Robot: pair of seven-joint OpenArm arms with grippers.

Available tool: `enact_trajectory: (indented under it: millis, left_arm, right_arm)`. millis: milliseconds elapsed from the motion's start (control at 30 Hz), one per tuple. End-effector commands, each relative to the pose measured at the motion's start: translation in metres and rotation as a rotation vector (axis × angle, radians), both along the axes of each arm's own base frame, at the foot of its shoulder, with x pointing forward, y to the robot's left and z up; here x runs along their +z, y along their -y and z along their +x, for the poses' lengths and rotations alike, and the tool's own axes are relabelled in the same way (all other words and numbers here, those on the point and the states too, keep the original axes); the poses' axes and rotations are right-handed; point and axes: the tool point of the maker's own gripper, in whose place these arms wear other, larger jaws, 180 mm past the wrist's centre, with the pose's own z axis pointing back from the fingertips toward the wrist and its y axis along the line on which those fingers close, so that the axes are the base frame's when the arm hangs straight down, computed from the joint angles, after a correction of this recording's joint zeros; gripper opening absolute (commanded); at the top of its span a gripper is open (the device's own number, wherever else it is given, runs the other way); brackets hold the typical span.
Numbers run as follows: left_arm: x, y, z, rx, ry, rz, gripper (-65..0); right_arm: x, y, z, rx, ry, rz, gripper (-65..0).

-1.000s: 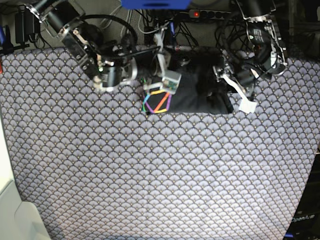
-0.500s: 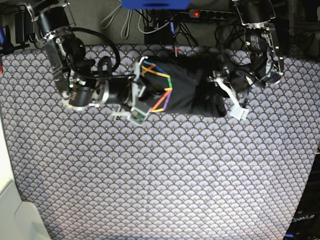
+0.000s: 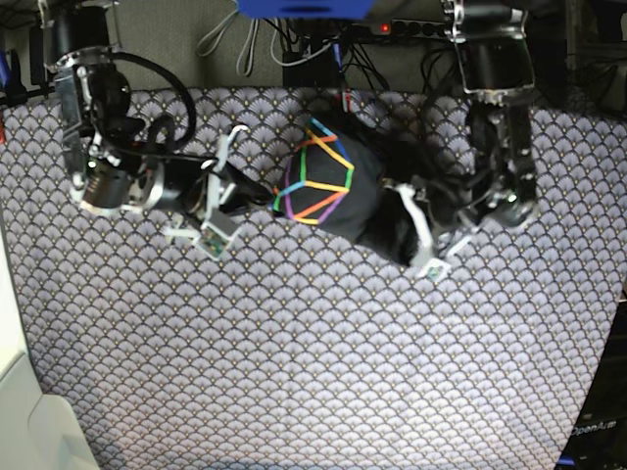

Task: Fold the T-shirt properly
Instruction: 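Rotate the folded stack with the left gripper so the print faces up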

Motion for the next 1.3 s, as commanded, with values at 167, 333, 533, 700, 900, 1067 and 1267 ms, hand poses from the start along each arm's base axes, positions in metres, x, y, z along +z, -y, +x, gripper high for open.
enact_trajectory:
  millis: [167,333,533,700,900,1067,1267]
  left_arm:
    - [0.029,0.055,0.028,-0.258,0.143,0.151,-64.5]
    - [0.041,0.103,0.033,-0.478,0.269,0.287,-64.5]
    - [0.046,0.143,0.033,-0.656,0.410,0.423,-64.5]
    - [0.051,0.174,0.028,-0.740,0.507,0.486,-64.5]
    - [0.035,0.194,0.019,-0.828,0.522,0.580,-64.5]
    - [0.027,0.193,0.016,-0.868,0.529,0.628,-64.5]
    - [0.028,0.182,0.022,-0.856,0.519,0.689,-64.0]
  right_arm:
    - [0.014,0.064,0.021,-0.161,0.061,-0.047,-64.7]
    - [0.027,0.131,0.032,-0.364,0.099,-0.075,-64.7]
    - [0.032,0.182,0.025,-0.516,0.111,-0.107,-64.7]
    - [0.030,0.201,0.015,-0.574,0.097,-0.121,-64.7]
    - [0.024,0.202,0.008,-0.577,0.077,-0.128,-64.7]
    - [0.023,0.202,0.007,-0.576,0.072,-0.129,-64.7]
    - [0.020,0.197,0.006,-0.581,0.066,-0.110,-64.7]
